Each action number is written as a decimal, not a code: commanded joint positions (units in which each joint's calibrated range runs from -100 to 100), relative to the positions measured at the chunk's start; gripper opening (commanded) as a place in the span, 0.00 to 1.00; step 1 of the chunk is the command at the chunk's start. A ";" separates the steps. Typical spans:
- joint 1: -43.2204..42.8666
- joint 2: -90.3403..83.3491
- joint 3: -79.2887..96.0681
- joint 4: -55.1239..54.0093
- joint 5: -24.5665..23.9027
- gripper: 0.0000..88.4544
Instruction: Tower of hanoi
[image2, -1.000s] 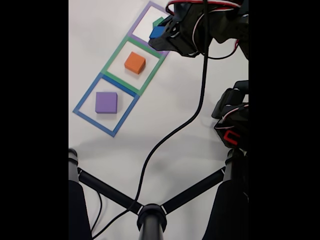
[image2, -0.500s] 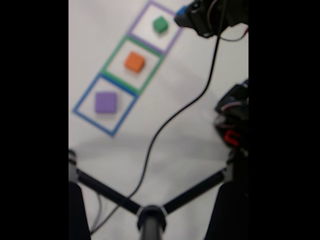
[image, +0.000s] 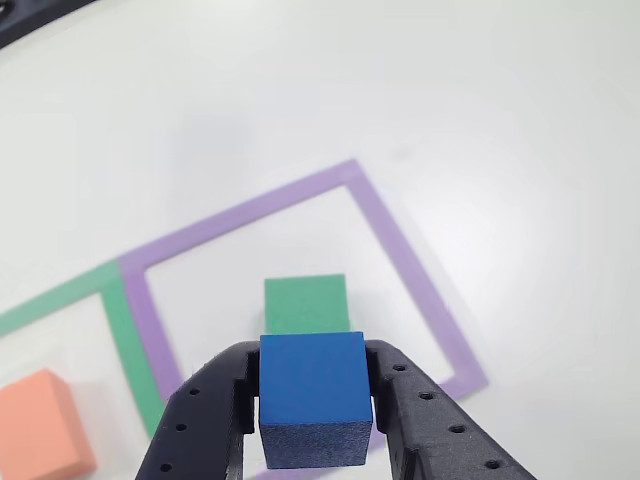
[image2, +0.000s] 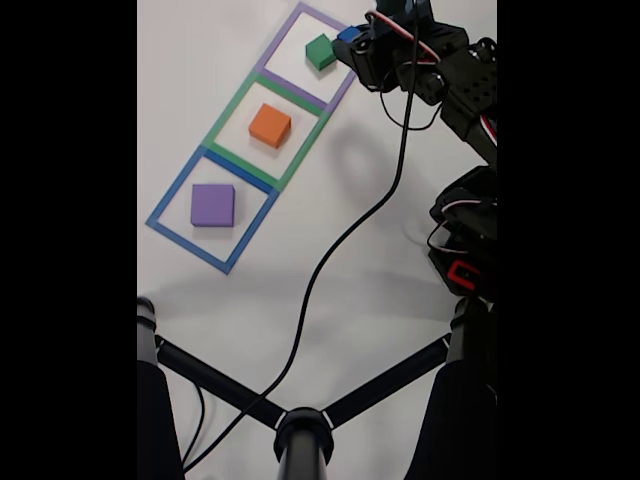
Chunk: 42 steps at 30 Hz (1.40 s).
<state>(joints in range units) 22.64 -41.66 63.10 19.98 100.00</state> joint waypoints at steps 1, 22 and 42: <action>1.04 6.41 3.37 -19.38 0.00 0.00; 2.03 38.78 7.28 -64.86 0.00 0.00; 1.65 52.08 -0.45 -72.39 0.00 0.00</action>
<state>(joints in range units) 24.44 10.93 63.71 -50.56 100.00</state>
